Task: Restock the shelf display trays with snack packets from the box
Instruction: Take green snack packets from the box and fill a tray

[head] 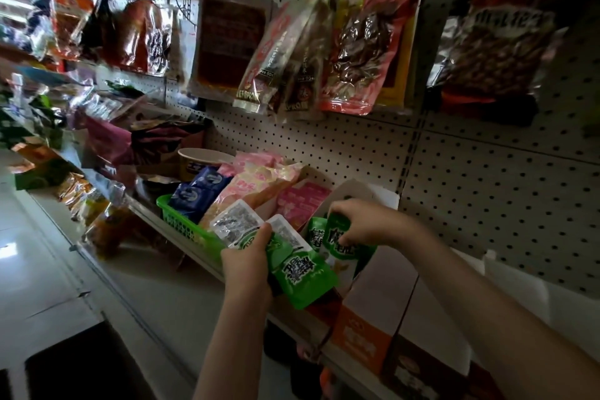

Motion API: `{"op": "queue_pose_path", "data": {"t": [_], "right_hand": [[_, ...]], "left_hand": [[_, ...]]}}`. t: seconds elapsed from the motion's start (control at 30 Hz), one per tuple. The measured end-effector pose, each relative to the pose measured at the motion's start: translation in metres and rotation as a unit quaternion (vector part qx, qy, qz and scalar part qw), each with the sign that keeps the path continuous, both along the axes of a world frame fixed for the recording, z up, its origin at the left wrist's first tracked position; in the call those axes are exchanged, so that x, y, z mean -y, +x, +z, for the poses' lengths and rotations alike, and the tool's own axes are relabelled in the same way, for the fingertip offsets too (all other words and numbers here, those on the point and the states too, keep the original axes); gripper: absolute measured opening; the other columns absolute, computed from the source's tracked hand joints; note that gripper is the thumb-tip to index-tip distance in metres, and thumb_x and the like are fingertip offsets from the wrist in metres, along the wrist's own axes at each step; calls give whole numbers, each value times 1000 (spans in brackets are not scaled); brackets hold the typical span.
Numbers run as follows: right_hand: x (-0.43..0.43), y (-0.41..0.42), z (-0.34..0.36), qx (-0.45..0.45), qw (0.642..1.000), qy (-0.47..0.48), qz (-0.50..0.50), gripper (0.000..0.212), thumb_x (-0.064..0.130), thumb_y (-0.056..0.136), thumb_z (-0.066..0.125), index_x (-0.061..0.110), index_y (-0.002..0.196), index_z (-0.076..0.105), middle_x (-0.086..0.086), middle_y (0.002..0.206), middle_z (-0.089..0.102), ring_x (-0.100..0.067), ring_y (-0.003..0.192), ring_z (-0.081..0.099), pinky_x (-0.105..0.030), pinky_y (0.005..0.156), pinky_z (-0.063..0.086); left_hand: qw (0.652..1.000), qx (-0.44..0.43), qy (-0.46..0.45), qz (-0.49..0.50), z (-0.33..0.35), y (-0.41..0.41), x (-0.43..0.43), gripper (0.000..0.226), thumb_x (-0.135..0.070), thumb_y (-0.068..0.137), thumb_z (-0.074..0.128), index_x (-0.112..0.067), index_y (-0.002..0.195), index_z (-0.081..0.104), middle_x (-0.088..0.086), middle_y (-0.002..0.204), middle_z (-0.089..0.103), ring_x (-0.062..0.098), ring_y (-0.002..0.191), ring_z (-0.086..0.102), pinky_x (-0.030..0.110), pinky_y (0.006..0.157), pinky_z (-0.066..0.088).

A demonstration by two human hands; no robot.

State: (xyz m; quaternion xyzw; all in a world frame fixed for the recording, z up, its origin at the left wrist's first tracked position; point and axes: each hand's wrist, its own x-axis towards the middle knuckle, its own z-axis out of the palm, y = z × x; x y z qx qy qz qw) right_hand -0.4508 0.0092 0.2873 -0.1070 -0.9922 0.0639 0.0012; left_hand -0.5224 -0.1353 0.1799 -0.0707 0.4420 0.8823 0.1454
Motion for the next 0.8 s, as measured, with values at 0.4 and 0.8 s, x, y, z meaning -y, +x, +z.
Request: {"op": "queue_pose_path", "data": {"t": [0.4, 0.8], "right_hand": [[31, 26, 6, -116, 984, -123, 61, 38, 34, 97, 50, 24, 134, 44, 0, 124, 50, -13, 103, 53, -25, 84, 49], [35, 37, -6, 44, 985, -2, 168, 92, 44, 78, 73, 61, 142, 9, 30, 152, -15, -13, 142, -9, -48, 117, 12]], "left_hand": [[998, 29, 57, -19, 14, 14, 3, 48, -8, 87, 55, 2, 132, 42, 28, 112, 61, 34, 76, 64, 33, 42, 49], [980, 2, 199, -31, 31, 34, 16, 33, -7, 100, 45, 8, 130, 49, 13, 96, 63, 33, 115, 59, 36, 80, 50]]}}
